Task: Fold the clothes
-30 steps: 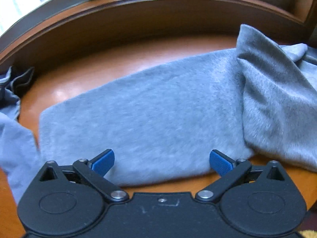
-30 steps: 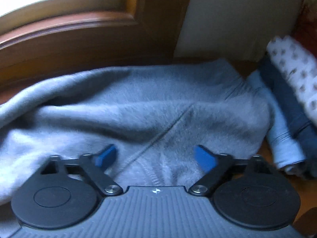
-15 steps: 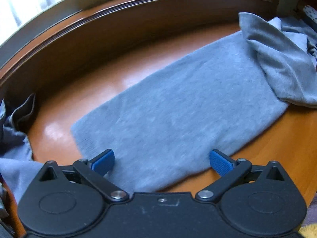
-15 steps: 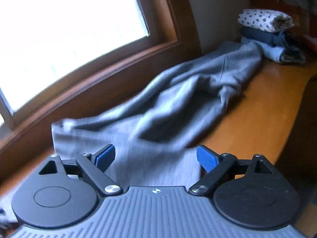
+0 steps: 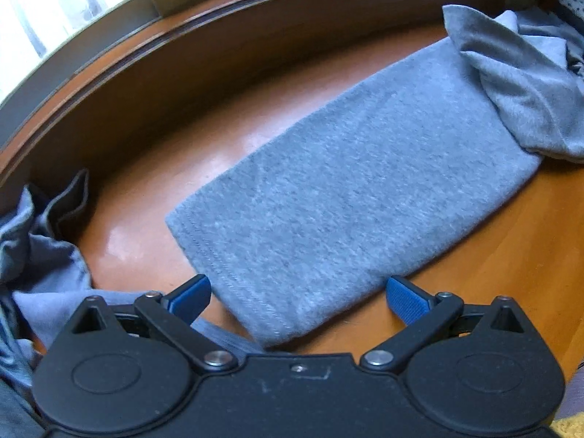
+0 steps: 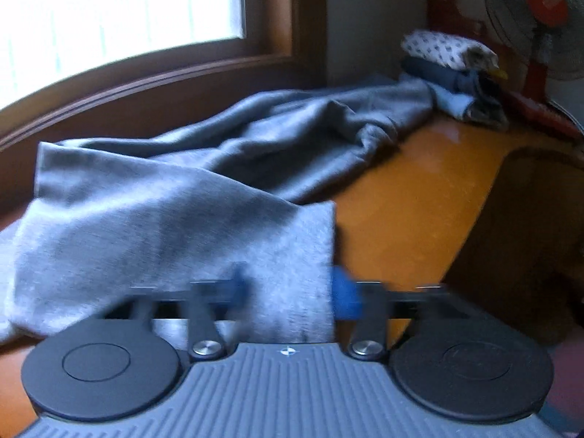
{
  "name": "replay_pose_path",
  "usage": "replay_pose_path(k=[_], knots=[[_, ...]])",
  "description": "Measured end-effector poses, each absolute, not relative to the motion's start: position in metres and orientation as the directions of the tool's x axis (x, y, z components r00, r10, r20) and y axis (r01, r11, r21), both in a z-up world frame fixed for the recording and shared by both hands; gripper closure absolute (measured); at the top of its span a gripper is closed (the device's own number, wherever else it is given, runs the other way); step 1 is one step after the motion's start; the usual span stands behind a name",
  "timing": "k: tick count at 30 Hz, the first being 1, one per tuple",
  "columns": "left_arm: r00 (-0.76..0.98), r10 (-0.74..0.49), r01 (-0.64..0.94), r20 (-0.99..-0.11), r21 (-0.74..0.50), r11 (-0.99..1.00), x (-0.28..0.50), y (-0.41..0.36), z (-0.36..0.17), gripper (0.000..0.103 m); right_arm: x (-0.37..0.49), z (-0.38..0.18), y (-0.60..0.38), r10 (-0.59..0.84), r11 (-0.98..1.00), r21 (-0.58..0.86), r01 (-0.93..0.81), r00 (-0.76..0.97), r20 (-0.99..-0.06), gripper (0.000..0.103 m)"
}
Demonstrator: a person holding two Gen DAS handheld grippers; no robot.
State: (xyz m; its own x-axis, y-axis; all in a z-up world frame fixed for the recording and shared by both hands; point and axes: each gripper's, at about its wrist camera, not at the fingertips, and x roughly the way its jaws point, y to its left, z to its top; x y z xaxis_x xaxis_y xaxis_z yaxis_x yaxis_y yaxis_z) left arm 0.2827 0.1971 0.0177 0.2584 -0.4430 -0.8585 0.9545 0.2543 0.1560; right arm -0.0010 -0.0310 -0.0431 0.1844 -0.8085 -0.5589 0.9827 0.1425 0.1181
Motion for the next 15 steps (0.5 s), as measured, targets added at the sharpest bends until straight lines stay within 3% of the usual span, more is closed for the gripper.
replay_pose_path(k=[4, 9, 12, 15], knots=[[0.245, -0.463, 0.955, -0.852, 0.131, 0.265, 0.288, 0.206, 0.020, 0.000, -0.007, -0.001, -0.013, -0.805, 0.273, 0.396, 0.877, 0.434, -0.405, 0.092], [0.228, -0.493, 0.951, -0.840, 0.082, 0.299, 0.304, 0.218, 0.020, 0.000, 0.056, 0.083, 0.021, -0.628, 0.654, 0.382, 0.653, 0.750, -0.208, 0.092], [0.223, -0.504, 0.945, -0.834, 0.059, 0.321, 0.315, 0.230, 0.019, 0.000, 0.127, 0.109, 0.045, -0.406, 0.837, 0.302, 0.455, 0.888, -0.214, 0.090], [0.210, -0.512, 0.938, -0.833, 0.024, 0.345, 0.329, 0.242, 0.017, 0.000, 0.215, 0.093, 0.069, -0.180, 0.912, 0.301, 0.277, 0.933, -0.312, 0.084]])
